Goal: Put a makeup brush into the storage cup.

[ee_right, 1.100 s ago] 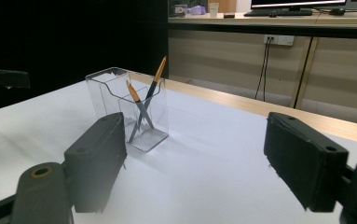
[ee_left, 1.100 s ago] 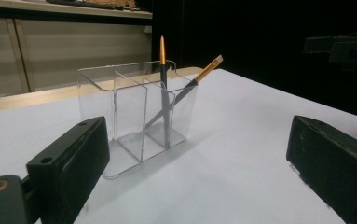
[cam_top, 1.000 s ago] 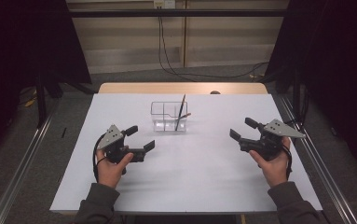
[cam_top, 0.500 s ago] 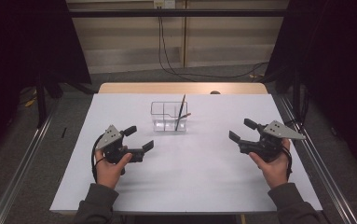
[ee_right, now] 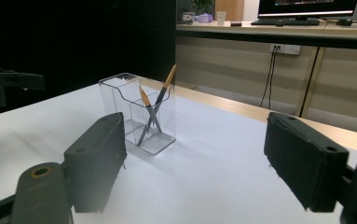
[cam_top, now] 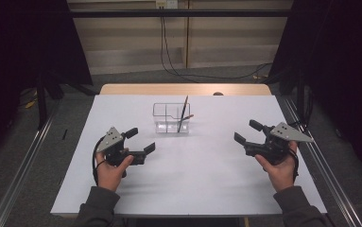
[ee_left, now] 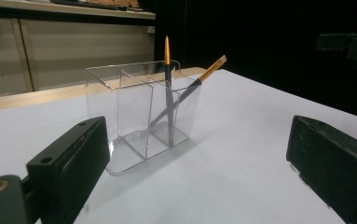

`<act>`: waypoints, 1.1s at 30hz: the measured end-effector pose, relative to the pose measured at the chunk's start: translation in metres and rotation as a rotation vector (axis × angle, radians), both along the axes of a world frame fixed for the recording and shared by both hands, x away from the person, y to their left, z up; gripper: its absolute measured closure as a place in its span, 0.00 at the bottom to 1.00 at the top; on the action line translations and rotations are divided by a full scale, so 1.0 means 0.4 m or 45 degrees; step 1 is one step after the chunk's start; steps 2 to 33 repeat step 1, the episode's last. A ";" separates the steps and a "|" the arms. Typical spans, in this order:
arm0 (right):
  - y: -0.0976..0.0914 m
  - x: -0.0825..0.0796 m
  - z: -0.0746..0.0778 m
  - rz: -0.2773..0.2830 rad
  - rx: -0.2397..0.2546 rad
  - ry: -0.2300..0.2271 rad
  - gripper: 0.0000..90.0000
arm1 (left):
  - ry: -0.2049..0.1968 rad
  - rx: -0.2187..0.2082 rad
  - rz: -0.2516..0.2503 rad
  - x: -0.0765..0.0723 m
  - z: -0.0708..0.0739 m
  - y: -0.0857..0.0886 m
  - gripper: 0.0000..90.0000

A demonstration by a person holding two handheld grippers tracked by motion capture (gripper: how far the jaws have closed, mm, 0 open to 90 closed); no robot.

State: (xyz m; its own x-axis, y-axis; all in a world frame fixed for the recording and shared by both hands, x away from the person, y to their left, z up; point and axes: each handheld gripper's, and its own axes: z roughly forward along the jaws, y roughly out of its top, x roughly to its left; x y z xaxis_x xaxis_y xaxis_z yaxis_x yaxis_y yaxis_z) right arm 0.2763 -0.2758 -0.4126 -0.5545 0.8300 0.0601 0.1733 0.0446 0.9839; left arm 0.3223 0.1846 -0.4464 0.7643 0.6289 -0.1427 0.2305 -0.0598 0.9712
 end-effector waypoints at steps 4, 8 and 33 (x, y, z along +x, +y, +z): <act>-0.001 0.000 -0.001 0.000 0.004 0.001 0.23 | -0.005 -0.005 -0.001 0.000 -0.001 -0.001 0.06; -0.001 0.000 -0.001 0.000 0.004 0.001 0.23 | -0.005 -0.005 -0.001 0.000 -0.001 -0.001 0.06; -0.001 0.000 -0.001 0.000 0.004 0.001 0.23 | -0.005 -0.005 -0.001 0.000 -0.001 -0.001 0.06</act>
